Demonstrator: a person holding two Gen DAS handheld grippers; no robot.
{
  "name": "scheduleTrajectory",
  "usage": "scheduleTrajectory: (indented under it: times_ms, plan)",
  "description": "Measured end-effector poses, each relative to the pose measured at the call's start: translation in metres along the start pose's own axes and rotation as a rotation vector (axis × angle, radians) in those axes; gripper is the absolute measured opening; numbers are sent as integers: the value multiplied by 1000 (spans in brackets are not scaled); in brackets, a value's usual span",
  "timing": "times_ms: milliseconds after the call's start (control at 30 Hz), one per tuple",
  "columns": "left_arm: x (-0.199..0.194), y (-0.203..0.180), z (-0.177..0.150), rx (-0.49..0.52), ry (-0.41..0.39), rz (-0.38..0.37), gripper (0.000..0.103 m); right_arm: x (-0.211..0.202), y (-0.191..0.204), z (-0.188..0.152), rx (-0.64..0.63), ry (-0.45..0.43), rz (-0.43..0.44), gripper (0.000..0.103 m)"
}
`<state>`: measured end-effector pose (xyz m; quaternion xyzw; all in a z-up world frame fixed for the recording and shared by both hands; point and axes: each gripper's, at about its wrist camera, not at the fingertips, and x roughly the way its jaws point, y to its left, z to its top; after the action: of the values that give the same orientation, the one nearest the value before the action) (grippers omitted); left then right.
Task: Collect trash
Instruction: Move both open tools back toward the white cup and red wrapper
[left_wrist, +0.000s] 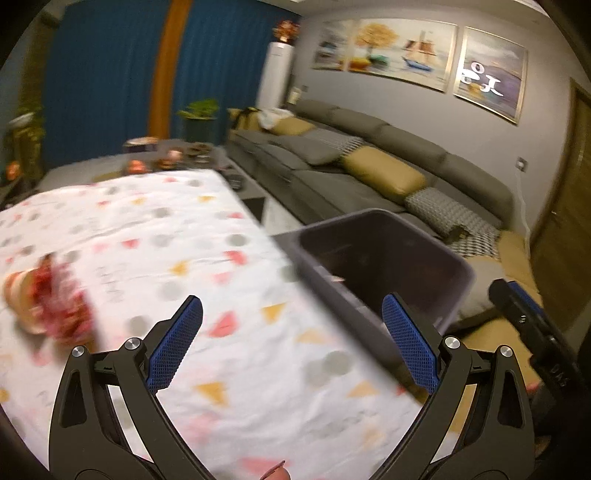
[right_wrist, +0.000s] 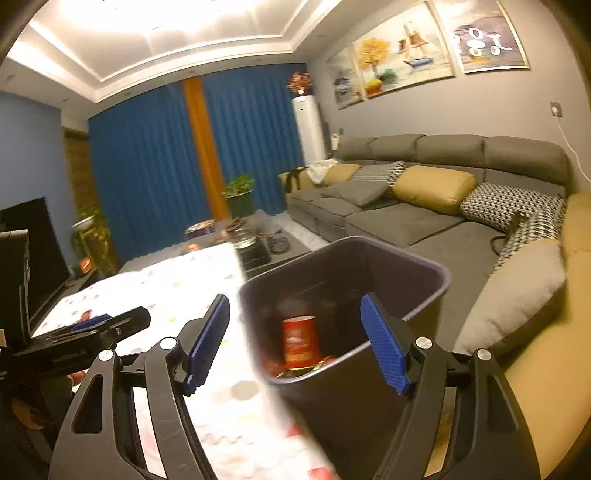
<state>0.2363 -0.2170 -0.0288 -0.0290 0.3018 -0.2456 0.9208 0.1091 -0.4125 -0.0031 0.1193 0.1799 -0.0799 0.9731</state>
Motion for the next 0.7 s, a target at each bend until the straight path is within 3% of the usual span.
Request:
scheduleTrajectory:
  times_ms: [333,700]
  plan:
    - [-70,97,-19,-75,-69,278,96,3,81,-8,-96,31,159,72]
    - [-109,180,-32,-186,-85,445,96,19,158,-21,-187,80,256,72]
